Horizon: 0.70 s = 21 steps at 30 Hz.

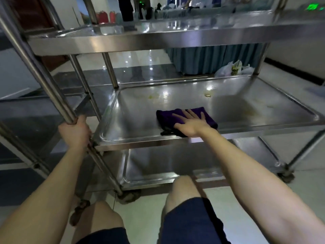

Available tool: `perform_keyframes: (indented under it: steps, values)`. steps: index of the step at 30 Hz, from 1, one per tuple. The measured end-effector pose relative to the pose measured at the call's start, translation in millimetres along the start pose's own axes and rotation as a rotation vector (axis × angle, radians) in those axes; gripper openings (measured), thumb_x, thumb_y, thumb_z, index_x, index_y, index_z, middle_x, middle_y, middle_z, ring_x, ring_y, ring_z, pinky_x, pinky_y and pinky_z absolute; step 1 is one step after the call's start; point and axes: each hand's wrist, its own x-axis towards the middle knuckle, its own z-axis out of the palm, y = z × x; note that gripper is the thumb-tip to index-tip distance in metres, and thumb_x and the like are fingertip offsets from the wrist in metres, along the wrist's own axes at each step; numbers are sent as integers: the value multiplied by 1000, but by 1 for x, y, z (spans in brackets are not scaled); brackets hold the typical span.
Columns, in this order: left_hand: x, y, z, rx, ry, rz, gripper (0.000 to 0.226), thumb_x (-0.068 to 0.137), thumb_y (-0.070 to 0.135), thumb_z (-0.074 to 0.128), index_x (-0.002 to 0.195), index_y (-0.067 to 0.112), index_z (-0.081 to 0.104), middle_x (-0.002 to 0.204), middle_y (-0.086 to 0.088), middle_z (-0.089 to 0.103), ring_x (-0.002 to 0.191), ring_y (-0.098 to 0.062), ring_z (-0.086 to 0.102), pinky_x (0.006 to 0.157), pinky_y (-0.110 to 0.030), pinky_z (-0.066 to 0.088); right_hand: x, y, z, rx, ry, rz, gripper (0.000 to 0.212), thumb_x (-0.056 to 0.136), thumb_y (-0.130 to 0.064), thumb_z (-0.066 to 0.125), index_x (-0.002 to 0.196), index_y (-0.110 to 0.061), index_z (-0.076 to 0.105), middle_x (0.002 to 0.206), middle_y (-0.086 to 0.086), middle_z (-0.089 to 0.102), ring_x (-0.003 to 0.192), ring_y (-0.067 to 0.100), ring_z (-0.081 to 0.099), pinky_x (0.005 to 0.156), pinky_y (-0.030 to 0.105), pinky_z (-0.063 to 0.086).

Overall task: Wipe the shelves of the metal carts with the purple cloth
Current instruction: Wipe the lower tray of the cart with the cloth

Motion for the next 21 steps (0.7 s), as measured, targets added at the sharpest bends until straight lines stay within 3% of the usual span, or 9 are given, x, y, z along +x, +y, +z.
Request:
perform_keyframes:
  steps: [3, 7, 9, 13, 21]
  values:
    - [1, 0, 1, -19, 5, 11, 25, 87, 23, 70, 73, 22, 49, 64, -6, 51, 50, -16, 52, 58, -41, 43, -7, 73, -16, 45, 34, 160, 63, 109, -66, 26, 168, -54, 11, 181, -7, -6, 166, 17, -12, 128, 64, -16]
    - [9, -8, 1, -37, 8, -3, 27, 84, 27, 71, 72, 25, 47, 67, -6, 49, 66, -23, 55, 65, -43, 44, 2, 121, -25, 64, 74, 338, 69, 105, -75, 25, 169, -54, 8, 182, -3, -6, 167, 25, -12, 126, 70, -15]
    - [12, -12, 3, -64, 7, 0, 29, 84, 25, 70, 69, 25, 45, 60, -1, 47, 54, -17, 51, 56, -37, 42, 15, 113, -23, 21, 87, 400, 79, 100, -84, 21, 170, -52, 5, 182, 4, -7, 166, 33, -13, 123, 76, -14]
    - [12, -19, 6, -90, -19, 24, 32, 87, 20, 69, 66, 25, 46, 48, 6, 43, 42, -13, 44, 44, -28, 36, 52, 47, -19, -60, 105, 410, 97, 90, -96, 18, 171, -46, -3, 180, 18, -9, 163, 47, -12, 117, 85, -10]
    - [14, -23, 3, -73, -21, 42, 37, 82, 23, 66, 50, 27, 51, 48, 5, 43, 42, -16, 44, 46, -29, 38, 106, -187, 29, -100, 39, -44, 90, 97, -87, 23, 172, -42, 0, 178, 22, -12, 162, 49, -20, 115, 84, -14]
